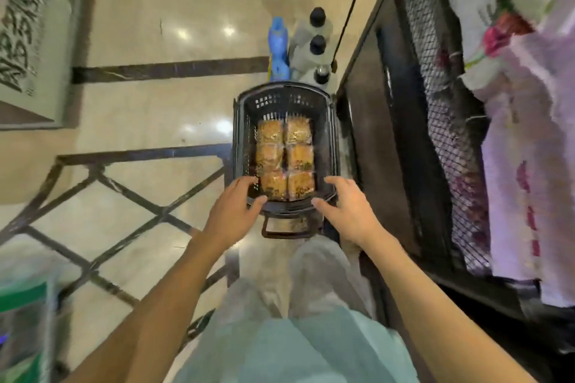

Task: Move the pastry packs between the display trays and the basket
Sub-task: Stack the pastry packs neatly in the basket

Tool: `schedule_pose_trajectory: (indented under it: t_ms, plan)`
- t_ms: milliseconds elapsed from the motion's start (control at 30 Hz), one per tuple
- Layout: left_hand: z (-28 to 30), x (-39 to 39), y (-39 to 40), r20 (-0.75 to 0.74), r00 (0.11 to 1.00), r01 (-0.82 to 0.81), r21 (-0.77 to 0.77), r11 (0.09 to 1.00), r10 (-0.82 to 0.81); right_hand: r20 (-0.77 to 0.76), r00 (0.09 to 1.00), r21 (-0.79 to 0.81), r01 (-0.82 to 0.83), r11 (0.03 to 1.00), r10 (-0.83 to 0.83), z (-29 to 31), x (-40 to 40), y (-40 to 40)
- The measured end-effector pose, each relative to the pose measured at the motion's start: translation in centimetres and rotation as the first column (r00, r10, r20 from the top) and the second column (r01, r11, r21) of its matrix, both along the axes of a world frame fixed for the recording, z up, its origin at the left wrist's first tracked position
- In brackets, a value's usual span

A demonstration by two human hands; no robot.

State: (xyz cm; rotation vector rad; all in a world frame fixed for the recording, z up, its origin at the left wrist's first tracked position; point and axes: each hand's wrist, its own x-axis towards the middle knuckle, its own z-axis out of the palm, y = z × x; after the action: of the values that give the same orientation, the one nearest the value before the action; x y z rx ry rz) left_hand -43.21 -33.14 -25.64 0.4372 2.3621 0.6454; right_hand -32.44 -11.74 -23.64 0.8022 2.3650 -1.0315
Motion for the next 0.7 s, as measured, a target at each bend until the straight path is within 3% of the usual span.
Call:
schedule_pose_trajectory:
  t_ms: [100, 233, 400, 500, 700]
  plan:
    - [-5.7, -3.9, 3.1, 0.23, 0.929, -0.288, -0.047, 0.957, 0.291, 0.161, 0.971, -0.145, 0.198, 0.969, -0.174, -6.8, -5.7, 2.3]
    - [-16.2, -8.2, 6.1, 0.357, 0.781, -0.5, -0.137, 0.855, 0.513, 0.314, 0.884, -0.202, 0.419, 0.885, -0.347, -18.1, -10.3, 3.8]
    - [-33.5, -12.4, 8.3, 0.356, 0.697, -0.59, -0.211, 0.78, 0.623, 0.363, 0.766, -0.068, 0.59, 0.805, -0.531, -35.5, -14.1, 3.4]
    - [-42.4, -12.6, 8.7, 0.377, 0.648, -0.607, -0.269, 0.748, 0.662, 0.37, 0.749, -0.02, 0.598, 0.801, -0.55, -44.4, -14.5, 2.1]
    - [-51.5, -9.8, 8.1, 0.372, 0.68, -0.492, -0.407, 0.769, 0.632, 0.378, 0.722, 0.179, 0.558, 0.811, -0.58, -53.4, -13.7, 1.1]
